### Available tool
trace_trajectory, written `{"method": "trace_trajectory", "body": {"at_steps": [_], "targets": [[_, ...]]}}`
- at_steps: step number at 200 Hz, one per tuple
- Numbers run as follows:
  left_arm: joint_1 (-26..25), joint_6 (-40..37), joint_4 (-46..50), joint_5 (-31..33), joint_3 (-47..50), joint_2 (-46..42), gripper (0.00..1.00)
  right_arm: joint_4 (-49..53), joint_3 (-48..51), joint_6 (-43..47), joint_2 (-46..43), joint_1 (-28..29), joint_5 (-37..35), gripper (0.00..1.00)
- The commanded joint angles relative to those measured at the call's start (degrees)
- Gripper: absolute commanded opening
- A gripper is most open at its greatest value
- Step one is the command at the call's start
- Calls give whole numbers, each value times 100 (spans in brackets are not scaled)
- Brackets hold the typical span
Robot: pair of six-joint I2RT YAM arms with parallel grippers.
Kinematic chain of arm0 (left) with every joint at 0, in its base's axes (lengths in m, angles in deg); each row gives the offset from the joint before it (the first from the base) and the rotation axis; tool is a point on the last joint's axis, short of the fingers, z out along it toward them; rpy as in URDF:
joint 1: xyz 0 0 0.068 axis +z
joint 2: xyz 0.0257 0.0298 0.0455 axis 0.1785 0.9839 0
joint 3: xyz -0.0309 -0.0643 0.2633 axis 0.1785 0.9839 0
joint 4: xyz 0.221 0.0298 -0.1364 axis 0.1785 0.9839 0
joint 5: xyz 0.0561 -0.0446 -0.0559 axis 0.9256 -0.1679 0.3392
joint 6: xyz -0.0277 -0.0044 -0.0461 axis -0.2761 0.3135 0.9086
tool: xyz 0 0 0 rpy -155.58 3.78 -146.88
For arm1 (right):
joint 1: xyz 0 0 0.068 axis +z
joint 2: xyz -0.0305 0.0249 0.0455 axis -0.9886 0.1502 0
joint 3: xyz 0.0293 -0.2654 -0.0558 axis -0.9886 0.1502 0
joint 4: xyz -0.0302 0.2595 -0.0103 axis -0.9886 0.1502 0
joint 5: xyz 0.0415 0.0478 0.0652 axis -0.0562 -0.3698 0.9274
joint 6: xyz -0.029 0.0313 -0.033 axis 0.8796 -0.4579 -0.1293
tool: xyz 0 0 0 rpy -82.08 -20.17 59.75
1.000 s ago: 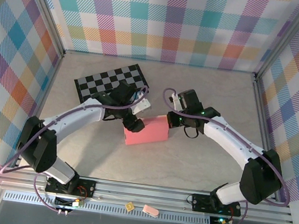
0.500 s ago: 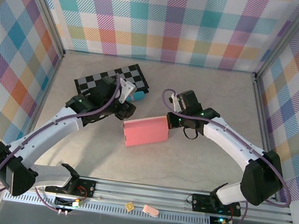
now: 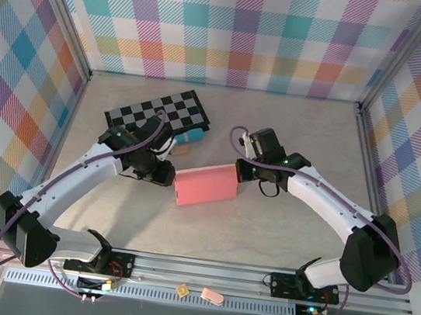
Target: Fold the paper box
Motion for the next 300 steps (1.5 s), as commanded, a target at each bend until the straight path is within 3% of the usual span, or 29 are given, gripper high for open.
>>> {"method": "trace_trajectory", "body": {"at_steps": [1,89,205,300], "targets": [[41,78,377,-89,-146,174,31,238,117,-96,-87,51,-32,0],[41,36,-584,148,-450,681,29,252,101,-107,-52,51,-6,0],[41,-145,-367,165,-369,802,24,263,109,-135,-61,51,-24,0],[43,-59,-486,-9,-348,955,12,237,118,-184,-75,51,-21,0]]}}
